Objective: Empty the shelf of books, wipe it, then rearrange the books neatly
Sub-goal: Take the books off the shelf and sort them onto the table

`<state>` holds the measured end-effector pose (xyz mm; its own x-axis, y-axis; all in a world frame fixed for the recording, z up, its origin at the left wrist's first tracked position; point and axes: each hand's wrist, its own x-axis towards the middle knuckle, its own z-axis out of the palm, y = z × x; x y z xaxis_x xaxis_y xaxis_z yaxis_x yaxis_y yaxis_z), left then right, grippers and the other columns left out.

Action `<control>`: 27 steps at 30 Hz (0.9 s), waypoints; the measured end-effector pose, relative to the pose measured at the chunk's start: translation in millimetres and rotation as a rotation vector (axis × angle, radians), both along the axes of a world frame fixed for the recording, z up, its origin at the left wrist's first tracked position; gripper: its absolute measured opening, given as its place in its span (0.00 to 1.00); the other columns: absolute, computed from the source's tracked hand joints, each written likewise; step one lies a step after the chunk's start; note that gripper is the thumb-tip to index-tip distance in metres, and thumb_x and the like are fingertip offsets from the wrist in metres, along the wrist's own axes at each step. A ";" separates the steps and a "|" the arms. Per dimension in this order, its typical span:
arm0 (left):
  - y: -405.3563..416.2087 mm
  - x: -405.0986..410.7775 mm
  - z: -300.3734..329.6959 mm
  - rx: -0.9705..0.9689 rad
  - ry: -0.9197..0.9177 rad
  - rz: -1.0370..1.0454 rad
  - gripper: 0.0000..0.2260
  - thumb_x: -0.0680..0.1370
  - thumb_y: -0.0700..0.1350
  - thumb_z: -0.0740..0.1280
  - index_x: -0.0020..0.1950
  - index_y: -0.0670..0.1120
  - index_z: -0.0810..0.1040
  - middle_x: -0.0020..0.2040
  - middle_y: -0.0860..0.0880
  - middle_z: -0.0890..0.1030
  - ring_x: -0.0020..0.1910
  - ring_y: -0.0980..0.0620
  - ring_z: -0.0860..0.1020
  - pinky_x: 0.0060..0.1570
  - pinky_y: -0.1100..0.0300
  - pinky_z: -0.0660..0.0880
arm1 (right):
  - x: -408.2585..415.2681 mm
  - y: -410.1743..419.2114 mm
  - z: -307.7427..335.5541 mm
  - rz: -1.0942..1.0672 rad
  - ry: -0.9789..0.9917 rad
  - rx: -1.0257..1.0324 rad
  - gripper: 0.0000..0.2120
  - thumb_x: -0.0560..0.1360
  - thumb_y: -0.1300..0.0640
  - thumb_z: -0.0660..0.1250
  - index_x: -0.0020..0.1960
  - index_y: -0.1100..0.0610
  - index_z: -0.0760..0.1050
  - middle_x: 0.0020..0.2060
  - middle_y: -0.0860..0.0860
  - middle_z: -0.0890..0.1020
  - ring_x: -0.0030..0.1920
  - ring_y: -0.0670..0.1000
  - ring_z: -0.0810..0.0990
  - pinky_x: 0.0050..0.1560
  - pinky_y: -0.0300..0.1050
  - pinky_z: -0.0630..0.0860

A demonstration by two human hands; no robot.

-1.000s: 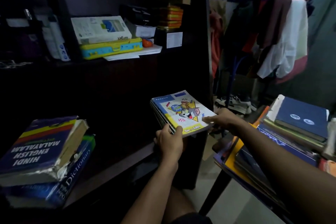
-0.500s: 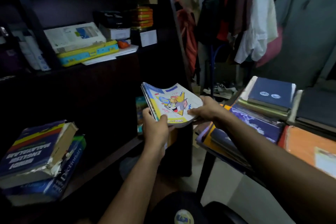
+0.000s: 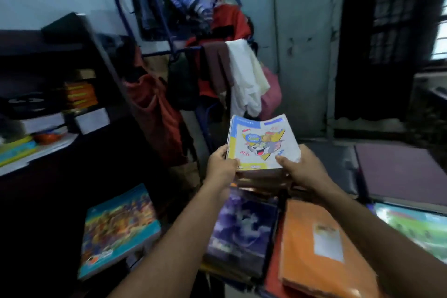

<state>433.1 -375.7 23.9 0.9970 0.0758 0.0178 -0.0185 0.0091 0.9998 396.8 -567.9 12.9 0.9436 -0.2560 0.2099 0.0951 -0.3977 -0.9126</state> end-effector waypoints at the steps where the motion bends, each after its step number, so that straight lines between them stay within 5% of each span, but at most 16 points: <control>1: -11.2 12.0 -2.3 0.049 0.040 -0.014 0.18 0.77 0.27 0.60 0.57 0.47 0.79 0.52 0.46 0.85 0.49 0.44 0.85 0.49 0.48 0.81 | 10.1 -9.4 -4.6 -0.005 0.038 -0.044 0.12 0.76 0.51 0.73 0.56 0.53 0.79 0.53 0.49 0.84 0.53 0.52 0.81 0.46 0.46 0.74; 4: -36.4 34.9 -20.0 0.282 0.110 0.031 0.14 0.77 0.29 0.61 0.45 0.47 0.78 0.51 0.44 0.85 0.44 0.47 0.82 0.40 0.55 0.81 | 39.2 -30.0 -22.9 -0.022 0.229 -0.200 0.18 0.74 0.47 0.73 0.58 0.57 0.82 0.54 0.54 0.85 0.53 0.56 0.83 0.44 0.47 0.76; 6: -42.5 43.7 -34.6 0.518 0.081 0.106 0.11 0.76 0.32 0.63 0.51 0.46 0.79 0.57 0.42 0.83 0.50 0.44 0.80 0.48 0.51 0.79 | 52.5 -38.5 -28.8 -0.030 0.286 -0.223 0.18 0.73 0.45 0.73 0.54 0.58 0.82 0.48 0.56 0.86 0.47 0.58 0.84 0.39 0.46 0.76; 9: -47.2 47.7 -40.9 0.752 -0.016 0.185 0.14 0.77 0.37 0.66 0.62 0.46 0.81 0.71 0.42 0.73 0.65 0.42 0.73 0.61 0.53 0.72 | 56.9 -44.2 -27.8 0.031 0.291 0.008 0.10 0.77 0.55 0.71 0.53 0.60 0.80 0.41 0.56 0.86 0.35 0.57 0.86 0.38 0.56 0.84; 11: -52.6 44.9 -44.4 0.773 -0.065 0.188 0.19 0.78 0.40 0.66 0.69 0.46 0.78 0.73 0.44 0.72 0.70 0.44 0.71 0.62 0.57 0.69 | 55.2 -51.5 -27.6 0.069 0.309 0.160 0.10 0.80 0.59 0.68 0.59 0.62 0.76 0.43 0.59 0.86 0.36 0.58 0.87 0.40 0.58 0.84; 15: -66.7 37.5 -52.6 0.742 -0.088 0.139 0.21 0.76 0.39 0.67 0.69 0.51 0.76 0.68 0.47 0.77 0.62 0.46 0.77 0.55 0.56 0.75 | 47.6 -59.6 -16.3 0.112 0.351 0.195 0.13 0.81 0.60 0.64 0.64 0.63 0.71 0.47 0.60 0.85 0.35 0.58 0.87 0.37 0.53 0.84; 17: -63.7 38.7 -51.0 0.700 -0.071 0.149 0.20 0.76 0.36 0.66 0.65 0.53 0.77 0.64 0.49 0.79 0.57 0.47 0.77 0.48 0.57 0.75 | 46.2 -55.5 -12.9 0.103 0.387 0.030 0.17 0.81 0.53 0.66 0.64 0.62 0.68 0.48 0.58 0.83 0.34 0.54 0.84 0.31 0.46 0.79; 19: -53.3 44.5 -45.6 0.716 -0.061 0.179 0.16 0.75 0.37 0.67 0.59 0.53 0.77 0.62 0.49 0.80 0.56 0.47 0.77 0.48 0.56 0.75 | 47.1 -49.6 -12.6 0.100 0.432 -0.226 0.27 0.79 0.43 0.66 0.68 0.61 0.66 0.56 0.56 0.80 0.46 0.55 0.82 0.38 0.46 0.77; 21: -40.9 53.9 -42.9 0.793 -0.048 0.184 0.11 0.74 0.43 0.70 0.52 0.55 0.74 0.60 0.50 0.81 0.57 0.45 0.78 0.53 0.51 0.78 | 46.3 -46.3 -12.5 0.093 0.456 -0.543 0.35 0.78 0.34 0.62 0.71 0.61 0.67 0.65 0.57 0.77 0.60 0.58 0.79 0.50 0.48 0.74; 24: -21.4 55.5 -36.7 0.962 -0.029 0.138 0.09 0.76 0.57 0.69 0.50 0.58 0.71 0.57 0.51 0.82 0.57 0.43 0.79 0.56 0.49 0.76 | 32.8 -35.0 -0.1 -0.065 0.413 -1.004 0.36 0.77 0.28 0.55 0.69 0.56 0.72 0.66 0.55 0.77 0.63 0.57 0.77 0.50 0.49 0.70; 27: 6.4 34.4 -25.3 0.965 -0.086 0.172 0.11 0.78 0.61 0.64 0.55 0.57 0.75 0.57 0.51 0.83 0.58 0.42 0.80 0.55 0.51 0.76 | 20.3 -3.5 16.3 -0.099 0.232 -1.005 0.35 0.77 0.29 0.55 0.70 0.56 0.68 0.65 0.57 0.76 0.63 0.59 0.77 0.52 0.51 0.71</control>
